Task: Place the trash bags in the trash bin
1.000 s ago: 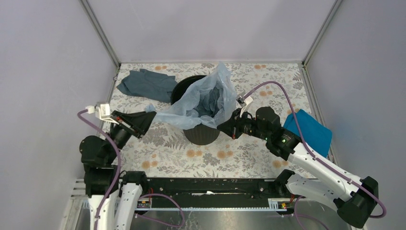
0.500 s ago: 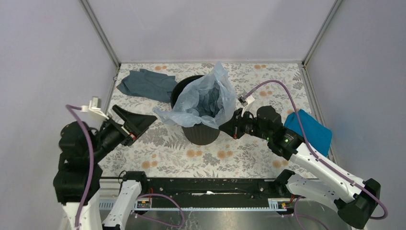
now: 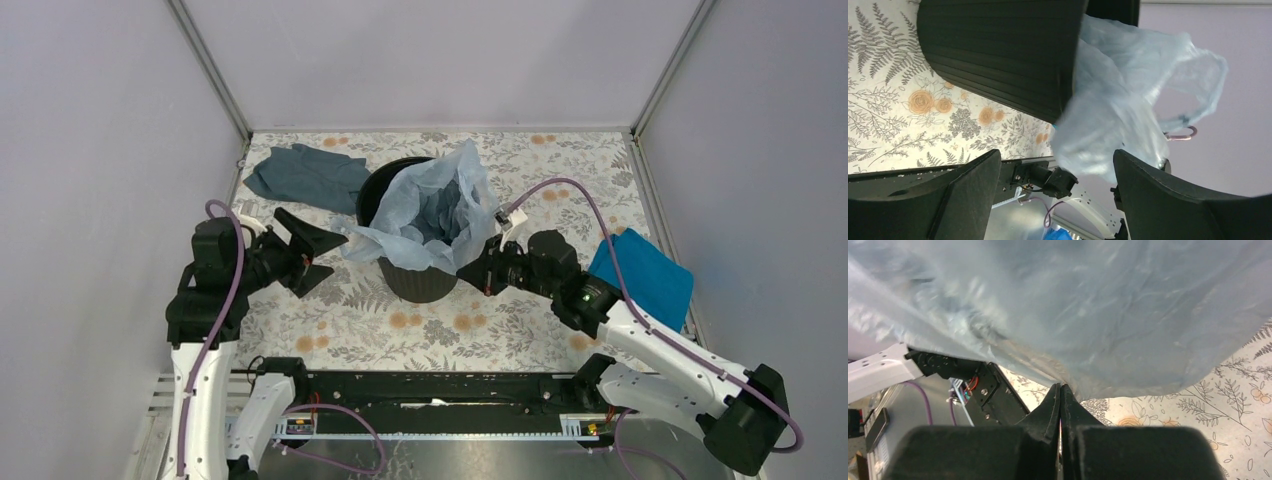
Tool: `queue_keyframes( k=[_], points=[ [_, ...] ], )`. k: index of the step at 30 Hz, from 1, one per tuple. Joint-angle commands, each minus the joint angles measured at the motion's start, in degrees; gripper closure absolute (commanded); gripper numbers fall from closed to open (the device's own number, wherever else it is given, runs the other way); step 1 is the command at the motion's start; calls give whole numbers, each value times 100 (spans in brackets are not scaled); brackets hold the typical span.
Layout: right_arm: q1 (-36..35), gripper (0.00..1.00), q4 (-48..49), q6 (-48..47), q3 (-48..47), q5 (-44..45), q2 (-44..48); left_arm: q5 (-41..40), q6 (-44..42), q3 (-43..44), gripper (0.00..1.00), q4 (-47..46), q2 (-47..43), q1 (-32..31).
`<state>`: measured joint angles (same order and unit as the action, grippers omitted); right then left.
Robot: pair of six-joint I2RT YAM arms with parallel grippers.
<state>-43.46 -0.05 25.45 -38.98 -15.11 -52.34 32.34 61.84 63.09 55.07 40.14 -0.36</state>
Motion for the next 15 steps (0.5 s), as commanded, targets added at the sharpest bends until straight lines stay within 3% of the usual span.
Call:
queue_keyframes(
  k=[1, 7, 10, 12, 13, 15],
  points=[
    [-4, 100, 512, 136, 218, 359, -172, -66, -290, -176, 11, -684, 72, 2],
    [-9, 98, 793, 356, 194, 147, -438, 135, -16, -636, 4, -2730, 337, -783],
    [-4, 96, 758, 386, 95, 196, -394, -56, -110, -749, 7, -3396, 473, -1332],
    [-5, 95, 846, 441, 55, 175, -454, -42, -199, -875, 18, -3803, 585, -1421],
    [-4, 95, 962, 498, 76, 150, -523, 15, -157, -1012, 33, -4164, 620, -1430],
    [-4, 96, 1337, 683, 120, 31, -745, 78, -35, -1353, 50, -4946, 684, -1432]
  ],
)
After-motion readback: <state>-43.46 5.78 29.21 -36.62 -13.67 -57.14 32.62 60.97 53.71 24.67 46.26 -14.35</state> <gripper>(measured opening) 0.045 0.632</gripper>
